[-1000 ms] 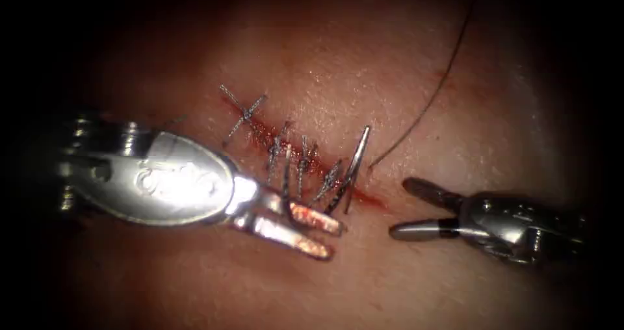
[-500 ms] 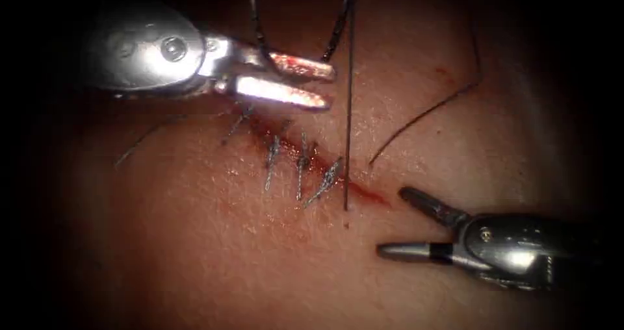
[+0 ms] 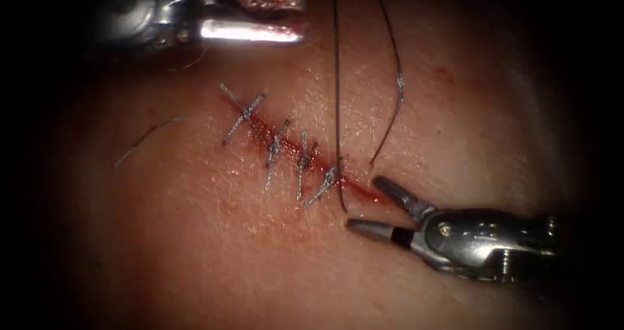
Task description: Wound Closure
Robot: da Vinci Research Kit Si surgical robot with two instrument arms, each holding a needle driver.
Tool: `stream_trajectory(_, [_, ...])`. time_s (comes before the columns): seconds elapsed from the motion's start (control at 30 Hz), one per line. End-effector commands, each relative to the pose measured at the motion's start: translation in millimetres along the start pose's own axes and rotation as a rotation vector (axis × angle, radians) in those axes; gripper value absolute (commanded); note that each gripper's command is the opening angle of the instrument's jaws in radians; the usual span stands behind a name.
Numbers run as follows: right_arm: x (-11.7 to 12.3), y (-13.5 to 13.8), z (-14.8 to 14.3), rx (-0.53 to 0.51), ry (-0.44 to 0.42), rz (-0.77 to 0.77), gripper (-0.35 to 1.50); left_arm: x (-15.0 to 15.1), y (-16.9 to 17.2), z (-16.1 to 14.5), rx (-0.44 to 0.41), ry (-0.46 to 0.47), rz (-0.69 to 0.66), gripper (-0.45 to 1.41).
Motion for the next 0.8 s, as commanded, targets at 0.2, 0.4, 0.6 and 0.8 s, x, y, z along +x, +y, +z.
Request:
stream_trajectory(0.2, [-0.7, -2.2, 3.1, 0.041, -0.018, -0.014, 0.04, -0.8, 0.7, 0.0, -0.008, 0.005, 0.007, -0.45])
stream_trajectory(0.4, [-1.9, -2.6, 4.6, 0.052, -0.046, -0.036, 0.04, -0.7, 0.9, -0.7, -0.015, 0.008, 0.007, -0.45])
stream_trajectory(0.6, [-2.5, -1.7, 4.3, 0.045, -0.056, -0.041, 0.86, -0.7, 0.9, -0.8, -0.015, 0.009, 0.007, -0.45])
stream_trajectory(0.8, [-2.5, -1.6, 4.0, 0.035, -0.058, -0.041, 0.95, -0.6, 1.0, -0.7, -0.014, 0.007, 0.006, -0.45])
